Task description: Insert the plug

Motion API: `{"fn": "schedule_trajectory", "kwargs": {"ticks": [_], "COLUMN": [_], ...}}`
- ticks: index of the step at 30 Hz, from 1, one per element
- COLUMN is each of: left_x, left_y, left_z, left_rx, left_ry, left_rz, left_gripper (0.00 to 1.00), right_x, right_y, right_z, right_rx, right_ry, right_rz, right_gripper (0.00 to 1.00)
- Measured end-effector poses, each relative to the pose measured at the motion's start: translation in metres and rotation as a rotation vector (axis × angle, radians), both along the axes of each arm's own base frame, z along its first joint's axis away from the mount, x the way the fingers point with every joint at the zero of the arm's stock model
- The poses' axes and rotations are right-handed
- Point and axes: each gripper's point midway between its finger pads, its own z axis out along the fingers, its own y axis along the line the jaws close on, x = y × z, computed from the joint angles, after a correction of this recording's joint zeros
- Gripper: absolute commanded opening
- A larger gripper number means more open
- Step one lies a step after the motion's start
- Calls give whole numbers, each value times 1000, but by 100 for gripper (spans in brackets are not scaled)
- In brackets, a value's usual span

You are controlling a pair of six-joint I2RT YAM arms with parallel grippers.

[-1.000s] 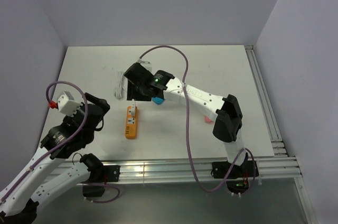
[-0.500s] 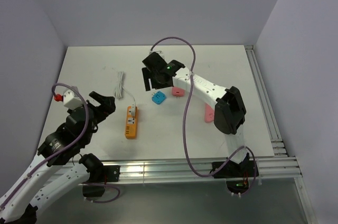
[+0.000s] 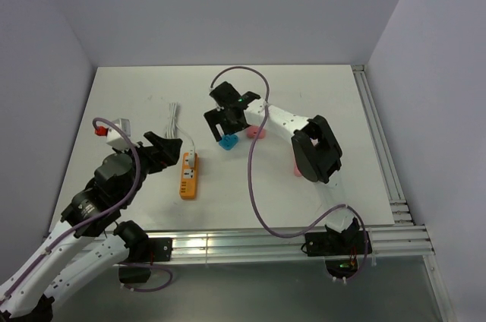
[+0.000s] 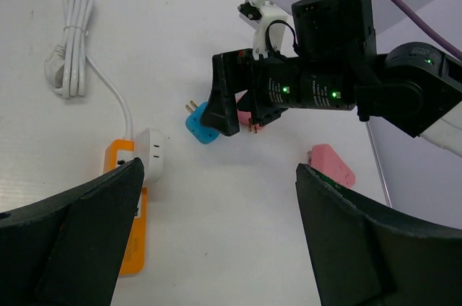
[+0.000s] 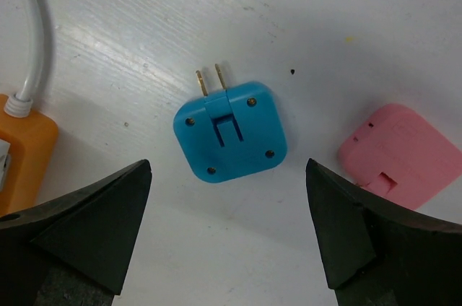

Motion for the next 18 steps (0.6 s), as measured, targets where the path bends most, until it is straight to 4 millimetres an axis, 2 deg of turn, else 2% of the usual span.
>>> {"fn": "schedule_trajectory", "kwargs": {"ticks": [6,11,13,18], "left_x": [5,6,6,6], "left_y": [-8,-10,-11,-12], "left_z": [-4,-1,0,1], "left_rx": [19,13,13,9], "left_ry": [8,-5,-6,-9], "left_rz": [-21,-28,-29,-36], "left_gripper": [92,92,92,92], "right_x": [7,3,2,4], "right_y": [-5,-5,-3,1], "right_z": [-12,-36,-37,-38], "right_rx": [-4,-20,-12,-6], "right_ry": [14,65,70,71], "right_rz": [31,52,60,65], "right_gripper": [93,91,90,76]}}
